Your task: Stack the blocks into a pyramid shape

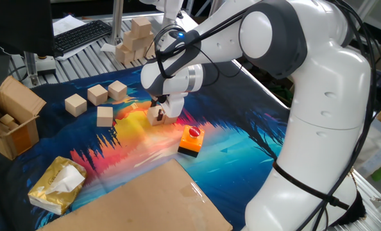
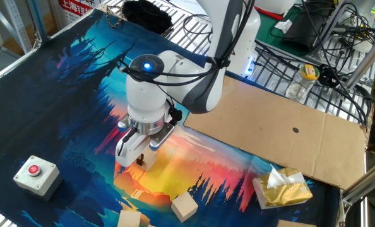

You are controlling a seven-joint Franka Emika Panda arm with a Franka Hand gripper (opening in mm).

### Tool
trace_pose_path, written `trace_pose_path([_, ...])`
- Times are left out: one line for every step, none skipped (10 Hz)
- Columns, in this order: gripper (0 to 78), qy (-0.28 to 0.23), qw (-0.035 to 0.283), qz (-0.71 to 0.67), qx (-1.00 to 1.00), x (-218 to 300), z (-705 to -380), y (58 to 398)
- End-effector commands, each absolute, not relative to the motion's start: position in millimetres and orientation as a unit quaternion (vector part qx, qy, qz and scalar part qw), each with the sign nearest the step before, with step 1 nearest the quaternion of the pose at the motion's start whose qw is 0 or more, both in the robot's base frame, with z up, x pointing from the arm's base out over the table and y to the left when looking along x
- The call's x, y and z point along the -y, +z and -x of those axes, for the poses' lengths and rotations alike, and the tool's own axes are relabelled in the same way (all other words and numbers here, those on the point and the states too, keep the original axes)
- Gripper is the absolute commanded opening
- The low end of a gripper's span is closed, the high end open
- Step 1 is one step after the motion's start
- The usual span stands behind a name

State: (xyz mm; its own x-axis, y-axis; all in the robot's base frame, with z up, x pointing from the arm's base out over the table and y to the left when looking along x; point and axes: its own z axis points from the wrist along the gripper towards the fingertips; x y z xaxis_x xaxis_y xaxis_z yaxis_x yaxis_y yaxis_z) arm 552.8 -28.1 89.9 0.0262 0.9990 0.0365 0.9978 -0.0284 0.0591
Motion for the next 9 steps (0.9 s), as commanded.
trace_pose_path([1.1,0.034,0.009,-0.72,-0.693,30.2,-554.6,89.8])
trace_pose_path([1.1,0.034,0.009,-0.719,-0.694,30.3,-554.3,88.9])
trace_pose_path([1.1,0.032,0.008,-0.719,-0.695,30.2,-553.7,86.3])
trace_pose_path([1.1,0.032,0.007,-0.718,-0.695,30.2,-553.6,86.1])
trace_pose_path([1.1,0.03,0.006,-0.717,-0.696,30.3,-553.6,86.0])
trace_pose_path([1.1,0.029,0.005,-0.716,-0.697,30.3,-553.6,86.0])
trace_pose_path([1.1,0.027,0.004,-0.714,-0.699,30.3,-553.6,86.1])
trace_pose_path([77.5,0.026,0.002,-0.713,-0.701,30.3,-553.6,86.1])
trace_pose_path([77.5,0.026,0.002,-0.713,-0.701,30.3,-553.6,86.1])
